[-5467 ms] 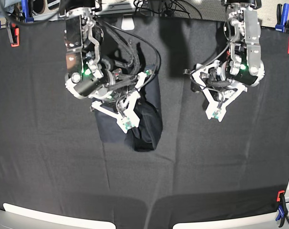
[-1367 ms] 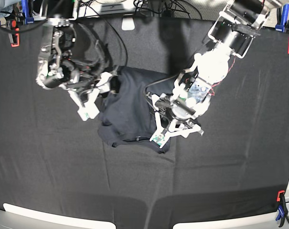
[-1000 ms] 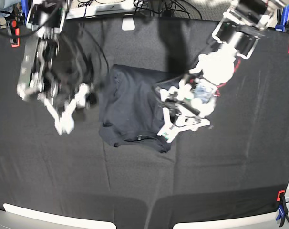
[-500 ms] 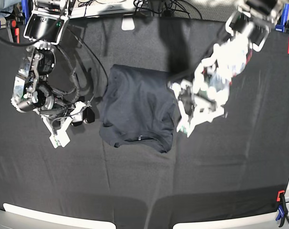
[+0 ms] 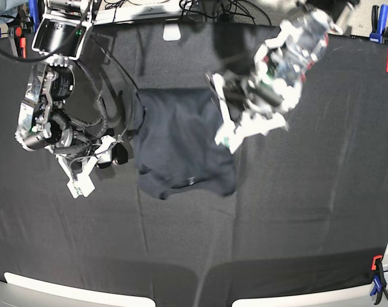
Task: Layout the t-shirt on the table in an organized manner, then fold the t-shirt properly
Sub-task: 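Press and square the folded shirt edges with the left gripper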
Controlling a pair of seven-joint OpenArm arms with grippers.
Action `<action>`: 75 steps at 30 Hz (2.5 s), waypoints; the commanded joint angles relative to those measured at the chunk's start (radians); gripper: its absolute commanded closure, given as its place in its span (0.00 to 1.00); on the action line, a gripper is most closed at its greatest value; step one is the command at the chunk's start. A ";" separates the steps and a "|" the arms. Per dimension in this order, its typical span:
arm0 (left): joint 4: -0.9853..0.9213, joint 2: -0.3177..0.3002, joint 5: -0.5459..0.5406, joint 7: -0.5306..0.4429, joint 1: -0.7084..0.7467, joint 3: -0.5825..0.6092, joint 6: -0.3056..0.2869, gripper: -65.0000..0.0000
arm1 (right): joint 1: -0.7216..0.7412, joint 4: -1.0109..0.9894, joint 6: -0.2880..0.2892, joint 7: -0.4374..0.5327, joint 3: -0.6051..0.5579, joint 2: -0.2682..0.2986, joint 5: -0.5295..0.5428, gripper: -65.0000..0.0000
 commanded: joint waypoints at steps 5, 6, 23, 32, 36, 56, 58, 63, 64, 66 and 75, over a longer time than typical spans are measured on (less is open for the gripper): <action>0.021 0.010 0.239 -0.099 -0.035 0.000 0.000 0.55 | 0.020 0.047 0.018 0.032 0.005 0.068 0.054 0.58; 0.021 0.010 0.282 -0.116 -0.042 0.000 0.001 0.55 | 0.020 0.058 0.017 0.031 0.005 0.084 0.053 0.58; -0.066 0.189 -0.051 -0.891 -0.071 0.000 -0.099 0.55 | 0.016 0.141 0.016 -0.039 0.347 0.197 0.262 0.58; -0.437 0.305 0.079 -1.044 -0.141 0.000 -0.102 0.55 | -0.051 0.140 0.017 -0.039 0.356 0.197 0.262 0.58; -0.624 0.313 0.080 -1.142 -0.174 0.000 -0.101 0.55 | -0.056 0.141 0.016 -0.039 0.356 0.197 0.259 0.58; -1.020 0.326 0.081 -1.470 -0.172 0.000 -0.102 0.55 | -0.056 0.140 0.017 -0.039 0.356 0.197 0.259 0.58; -0.976 0.326 0.081 -1.432 -0.172 0.000 -0.102 0.55 | -0.056 0.141 0.017 -0.039 0.356 0.196 0.259 0.58; -0.792 0.327 0.071 -1.196 -0.172 0.000 -0.103 0.55 | -0.056 0.141 0.017 -0.039 0.356 0.196 0.259 0.58; -0.740 0.326 0.069 -1.110 -0.173 0.000 -0.103 0.55 | -0.056 0.140 0.017 -0.039 0.356 0.196 0.259 0.58; -0.626 0.325 0.070 -0.938 -0.178 0.000 -0.103 0.55 | -0.056 0.141 0.017 -0.039 0.356 0.196 0.259 0.58; -0.113 0.314 0.113 -0.558 -0.191 0.000 -0.103 0.55 | -0.053 0.140 0.017 -0.039 0.356 0.194 0.262 0.58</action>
